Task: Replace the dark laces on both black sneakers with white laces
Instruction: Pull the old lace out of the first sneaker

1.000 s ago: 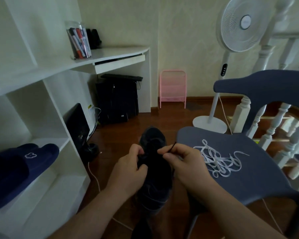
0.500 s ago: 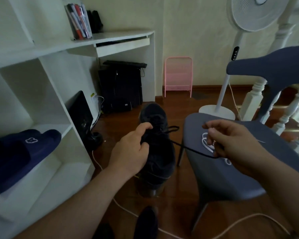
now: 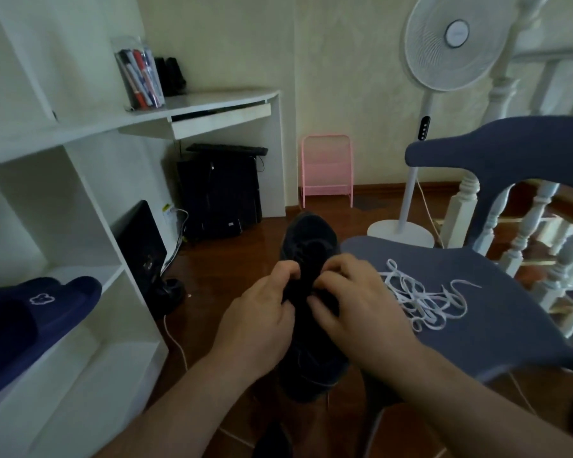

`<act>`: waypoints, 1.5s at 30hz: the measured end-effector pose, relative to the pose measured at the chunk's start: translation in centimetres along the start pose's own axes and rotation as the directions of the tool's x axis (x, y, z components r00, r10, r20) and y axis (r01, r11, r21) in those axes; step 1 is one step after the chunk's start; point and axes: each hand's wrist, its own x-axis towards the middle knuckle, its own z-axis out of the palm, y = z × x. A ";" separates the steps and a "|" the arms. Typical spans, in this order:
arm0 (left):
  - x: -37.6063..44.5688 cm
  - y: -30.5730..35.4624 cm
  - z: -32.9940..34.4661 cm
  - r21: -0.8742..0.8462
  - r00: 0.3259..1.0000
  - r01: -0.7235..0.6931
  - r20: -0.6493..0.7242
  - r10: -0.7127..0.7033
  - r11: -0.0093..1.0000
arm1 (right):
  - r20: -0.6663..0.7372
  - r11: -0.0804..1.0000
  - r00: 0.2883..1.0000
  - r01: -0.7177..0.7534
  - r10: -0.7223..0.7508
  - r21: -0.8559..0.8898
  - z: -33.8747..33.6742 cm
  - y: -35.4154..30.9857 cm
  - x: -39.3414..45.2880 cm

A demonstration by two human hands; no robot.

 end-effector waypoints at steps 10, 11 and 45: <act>0.2 -1.2 0.6 0.066 0.986 0.119 0.111 -0.125 0.991 | 0.389 -0.015 0.771 -0.443 0.505 0.896 -5.8 2.0 1.0; 0.2 -1.4 0.4 0.040 0.984 0.131 0.117 -0.135 0.991 | 0.407 -0.089 0.754 -0.425 0.516 0.901 -6.4 2.5 1.0; -2.3 -0.2 -2.5 -0.647 0.910 0.412 0.259 -0.324 0.641 | 0.070 0.946 0.947 -0.318 0.314 0.062 -1.2 -0.6 -2.3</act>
